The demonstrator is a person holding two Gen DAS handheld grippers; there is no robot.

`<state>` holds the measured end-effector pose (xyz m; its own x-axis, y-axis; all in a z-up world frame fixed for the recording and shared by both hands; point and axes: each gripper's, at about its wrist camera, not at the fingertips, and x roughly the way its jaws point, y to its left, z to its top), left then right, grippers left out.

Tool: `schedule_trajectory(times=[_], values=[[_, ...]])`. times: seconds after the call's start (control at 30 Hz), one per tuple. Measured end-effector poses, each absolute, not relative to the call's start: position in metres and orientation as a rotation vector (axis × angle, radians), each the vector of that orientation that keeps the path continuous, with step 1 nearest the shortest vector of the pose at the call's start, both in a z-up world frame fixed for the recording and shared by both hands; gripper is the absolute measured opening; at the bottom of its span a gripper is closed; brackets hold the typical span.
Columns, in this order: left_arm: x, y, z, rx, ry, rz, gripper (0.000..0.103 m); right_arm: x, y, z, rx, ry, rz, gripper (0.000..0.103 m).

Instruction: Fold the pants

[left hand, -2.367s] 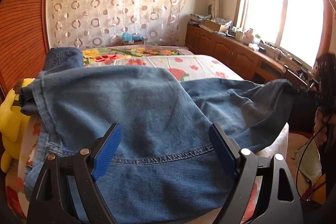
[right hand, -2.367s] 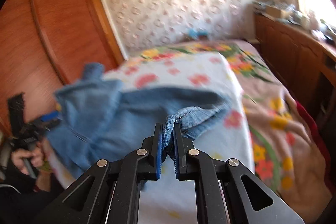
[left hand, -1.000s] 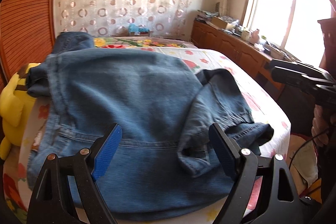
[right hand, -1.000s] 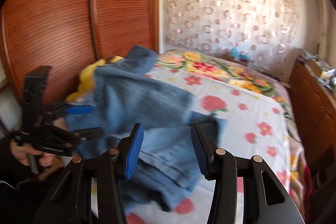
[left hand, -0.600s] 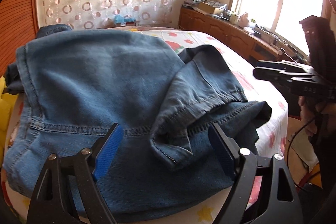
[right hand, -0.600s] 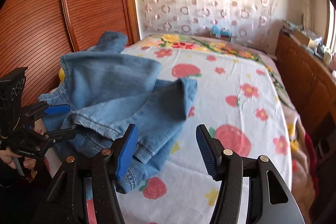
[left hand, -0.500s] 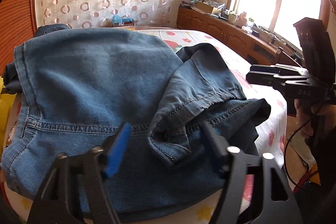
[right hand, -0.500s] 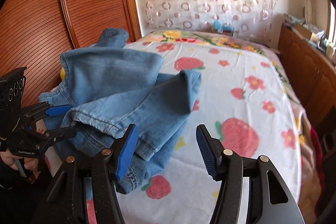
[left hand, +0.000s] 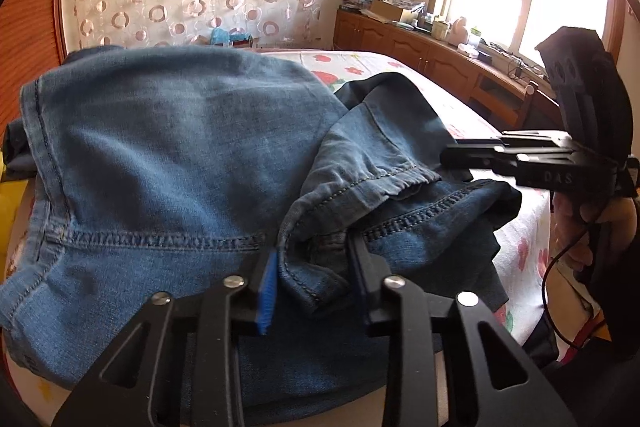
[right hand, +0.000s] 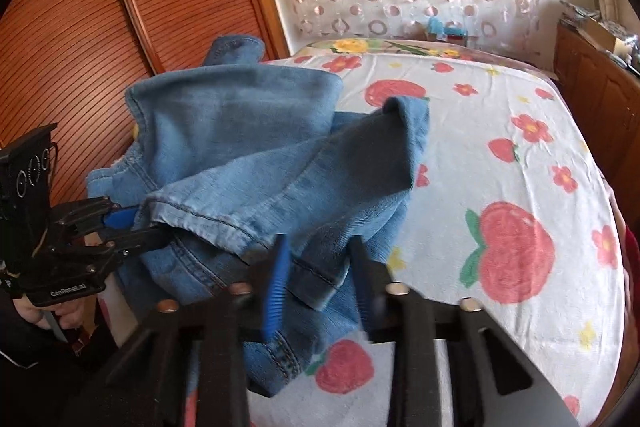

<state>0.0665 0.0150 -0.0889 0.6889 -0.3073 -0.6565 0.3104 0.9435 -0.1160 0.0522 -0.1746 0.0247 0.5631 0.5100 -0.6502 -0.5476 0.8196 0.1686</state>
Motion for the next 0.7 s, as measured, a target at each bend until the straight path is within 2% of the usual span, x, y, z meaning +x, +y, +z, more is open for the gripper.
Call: schedule_trajectory(times=[0.03, 0.17, 0.7], values=[[0.066, 0.014, -0.087, 0.014, 0.727, -0.350, 0.023, 0.053, -0.175, 0.026, -0.059, 0.738, 0.631, 0.007], [0.062, 0.011, -0.071, 0.020, 0.690, -0.362, 0.015, 0.057, -0.183, 0.040, -0.049, 0.664, 0.670, 0.003], [0.042, -0.004, 0.069, 0.021, 0.466, -0.511, 0.012, 0.060, -0.192, 0.180, -0.122, 0.326, 0.666, 0.001]])
